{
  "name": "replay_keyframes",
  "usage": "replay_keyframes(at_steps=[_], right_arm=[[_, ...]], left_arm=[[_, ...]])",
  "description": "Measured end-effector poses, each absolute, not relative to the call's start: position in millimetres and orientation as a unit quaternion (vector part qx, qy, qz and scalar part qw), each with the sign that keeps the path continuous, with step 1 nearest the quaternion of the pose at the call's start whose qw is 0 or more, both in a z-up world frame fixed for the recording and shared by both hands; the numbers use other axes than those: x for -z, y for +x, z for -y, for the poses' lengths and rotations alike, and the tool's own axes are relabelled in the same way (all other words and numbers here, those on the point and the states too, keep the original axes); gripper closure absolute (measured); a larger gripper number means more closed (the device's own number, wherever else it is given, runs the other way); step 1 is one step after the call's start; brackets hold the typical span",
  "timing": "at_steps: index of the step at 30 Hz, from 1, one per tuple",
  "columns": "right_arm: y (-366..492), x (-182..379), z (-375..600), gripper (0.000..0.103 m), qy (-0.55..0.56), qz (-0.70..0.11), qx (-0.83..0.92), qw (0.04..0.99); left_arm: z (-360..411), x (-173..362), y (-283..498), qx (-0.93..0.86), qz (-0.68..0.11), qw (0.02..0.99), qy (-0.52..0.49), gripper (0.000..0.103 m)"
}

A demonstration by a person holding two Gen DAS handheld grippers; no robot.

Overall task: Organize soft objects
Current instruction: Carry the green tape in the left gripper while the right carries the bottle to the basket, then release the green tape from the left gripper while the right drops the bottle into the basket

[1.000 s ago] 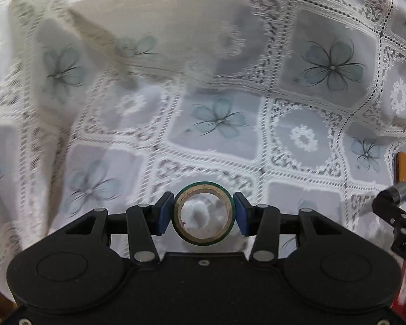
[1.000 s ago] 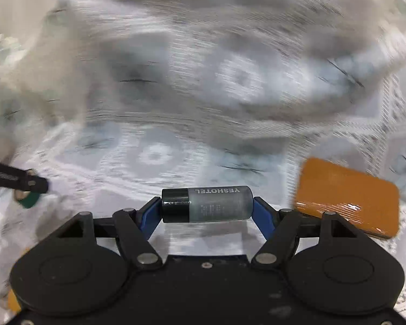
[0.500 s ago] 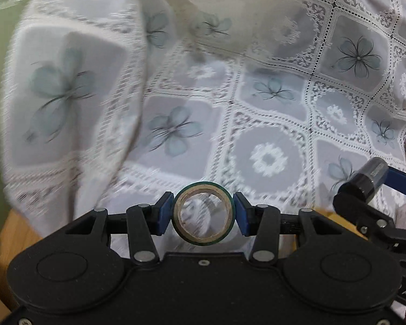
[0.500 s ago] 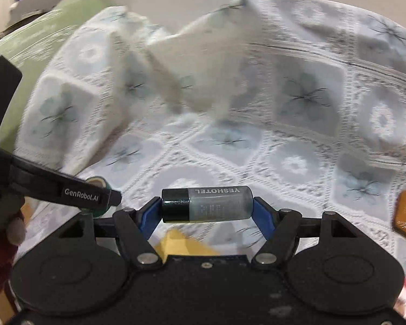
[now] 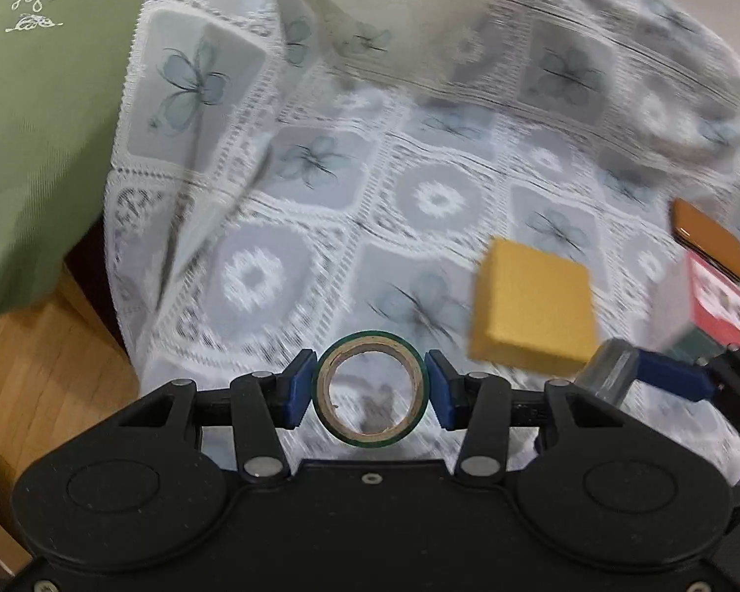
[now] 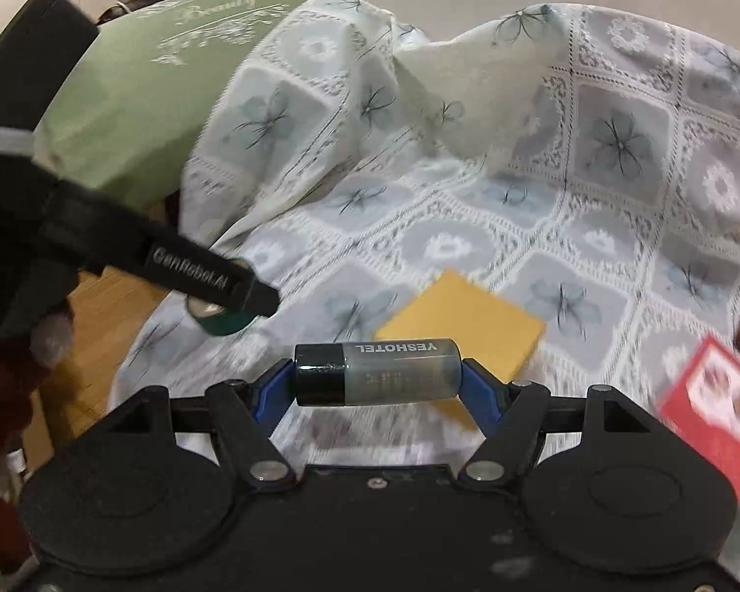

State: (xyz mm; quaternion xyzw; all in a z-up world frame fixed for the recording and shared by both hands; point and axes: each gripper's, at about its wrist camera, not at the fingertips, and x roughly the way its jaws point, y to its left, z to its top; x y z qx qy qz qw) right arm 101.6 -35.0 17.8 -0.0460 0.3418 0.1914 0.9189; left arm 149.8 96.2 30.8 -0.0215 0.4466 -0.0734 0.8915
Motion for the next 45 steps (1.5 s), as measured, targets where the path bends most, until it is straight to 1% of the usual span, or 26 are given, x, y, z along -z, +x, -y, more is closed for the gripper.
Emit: replay_keyframes(at_steps=[6, 12, 15, 18, 23, 27, 31, 39, 42, 43, 45], right_arm=[[31, -20, 61, 0.032, -0.024, -0.36, -0.179, 0.915], [-32, -17, 90, 0.032, 0.005, -0.393, -0.125, 0.911], [-56, -15, 101, 0.032, 0.01, -0.421, -0.089, 0.903], [-71, -14, 112, 0.032, 0.04, -0.451, -0.069, 0.889], [-79, -15, 126, 0.032, 0.081, -0.486, -0.036, 0.869], [-81, -15, 137, 0.032, 0.121, -0.498, -0.017, 0.859], [-72, -16, 149, 0.032, 0.168, -0.497, 0.004, 0.852], [-48, -23, 152, 0.031, 0.194, -0.483, 0.025, 0.853], [-42, -25, 145, 0.031, 0.19, -0.477, 0.021, 0.858], [-42, -24, 144, 0.031, 0.187, -0.476, 0.021, 0.859], [-40, -24, 141, 0.029, 0.184, -0.475, 0.019, 0.86]], left_arm=[[-70, -37, 114, 0.122, -0.46, 0.879, -0.017, 0.056], [-39, -36, 81, 0.164, -0.482, 0.861, 0.003, 0.056], [-26, -31, 68, 0.177, -0.499, 0.848, 0.013, 0.056], [-15, -28, 57, 0.184, -0.512, 0.839, 0.022, 0.056], [-4, -23, 41, 0.194, -0.531, 0.824, 0.036, 0.056], [0, -16, 28, 0.21, -0.554, 0.804, 0.04, 0.056], [8, -9, 16, 0.236, -0.566, 0.788, 0.057, 0.056], [25, -1, 4, 0.264, -0.571, 0.773, 0.079, 0.056], [26, -2, 4, 0.266, -0.568, 0.775, 0.075, 0.052], [25, -3, 5, 0.266, -0.568, 0.776, 0.072, 0.047], [24, -3, 7, 0.264, -0.565, 0.779, 0.068, 0.045]])
